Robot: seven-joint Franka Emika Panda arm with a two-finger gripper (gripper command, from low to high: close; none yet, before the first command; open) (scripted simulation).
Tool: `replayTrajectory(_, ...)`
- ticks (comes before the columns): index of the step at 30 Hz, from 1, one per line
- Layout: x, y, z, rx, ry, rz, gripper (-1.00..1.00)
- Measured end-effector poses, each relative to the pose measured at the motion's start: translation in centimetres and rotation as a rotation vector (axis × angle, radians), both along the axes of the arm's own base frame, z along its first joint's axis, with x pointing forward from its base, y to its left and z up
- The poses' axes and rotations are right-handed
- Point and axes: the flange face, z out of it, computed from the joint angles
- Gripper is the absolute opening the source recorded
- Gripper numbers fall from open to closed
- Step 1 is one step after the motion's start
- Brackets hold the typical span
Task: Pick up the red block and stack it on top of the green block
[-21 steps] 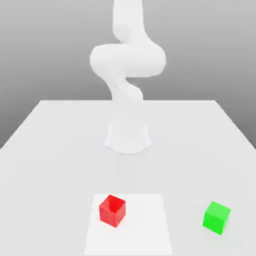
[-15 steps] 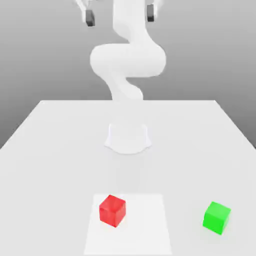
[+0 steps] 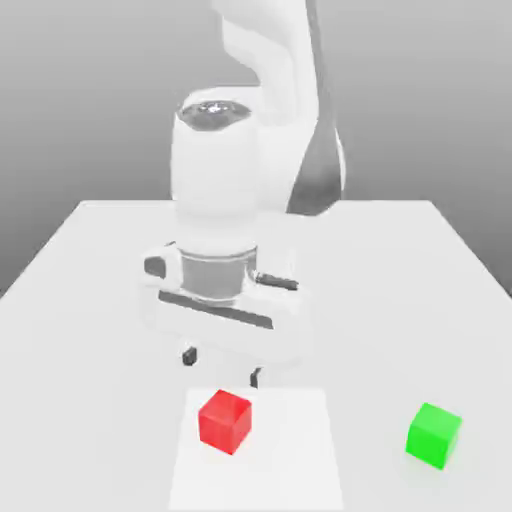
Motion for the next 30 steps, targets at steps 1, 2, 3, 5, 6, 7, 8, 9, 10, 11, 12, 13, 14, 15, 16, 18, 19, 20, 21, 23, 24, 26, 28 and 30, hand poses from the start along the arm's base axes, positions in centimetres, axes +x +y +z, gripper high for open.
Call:
replayTrajectory(1, -0.1, 0.0, -1.1, 0.0, 0.005, -0.002, 0.0)
replayTrajectory(2, -0.1, 0.0, -2.2, 0.0, 0.008, -0.002, 0.0)
replayTrajectory(3, -0.2, 0.0, -3.2, 0.0, 0.009, -0.003, 0.0)
replayTrajectory(5, -0.3, 0.1, -5.3, 0.001, 0.01, -0.004, 0.0)
replayTrajectory(6, -0.4, 0.1, -5.9, 0.001, 0.01, -0.004, -1.0)
replayTrajectory(7, -0.4, 0.1, -5.9, 0.001, 0.01, -0.004, -1.0)
replayTrajectory(8, -0.4, 0.1, -5.9, 0.0, 0.01, -0.004, -1.0)
replayTrajectory(9, -0.4, 0.1, -5.8, 0.0, 0.009, -0.004, -1.0)
replayTrajectory(10, -0.4, 0.1, -5.8, 0.0, 0.009, -0.004, -1.0)
replayTrajectory(11, -0.3, 0.1, -5.8, 0.0, 0.009, -0.004, -1.0)
replayTrajectory(12, -0.4, 0.1, -6.1, 0.0, 0.009, -0.004, -1.0)
replayTrajectory(13, -0.3, 0.1, -5.7, 0.0, 0.009, -0.004, -1.0)
replayTrajectory(14, -0.3, 0.1, -5.0, 0.0, 0.009, -0.004, -1.0)
replayTrajectory(15, -0.2, 0.1, -4.2, 0.0, 0.009, -0.004, -1.0)
replayTrajectory(16, -0.2, 0.1, -3.2, -0.001, 0.009, -0.003, -1.0)
replayTrajectory(18, -0.3, 0.1, -1.3, 0.0, 0.009, -0.004, -1.0)
replayTrajectory(19, -0.3, 0.1, -0.3, 0.0, 0.009, -0.001, -1.0)
replayTrajectory(20, 0.1, 2.0, 0.3, 0.0, 0.009, 0.072, -1.0)
replayTrajectory(21, 0.7, 4.0, 0.8, -0.001, 0.01, 0.157, -1.0)
replayTrajectory(23, 1.5, 8.5, 1.5, -0.003, 0.011, 0.352, -1.0)
replayTrajectory(24, 1.8, 10.8, 1.8, -0.004, 0.011, 0.452, -1.0)
replayTrajectory(26, 2.0, 15.6, 2.4, -0.005, 0.011, 0.654, -1.0)
replayTrajectory(28, 1.6, 20.5, 3.1, -0.006, 0.011, 0.856, -1.0)
replayTrajectory(30, 0.6, 25.4, 3.9, -0.005, 0.01, 1.058, -1.0)
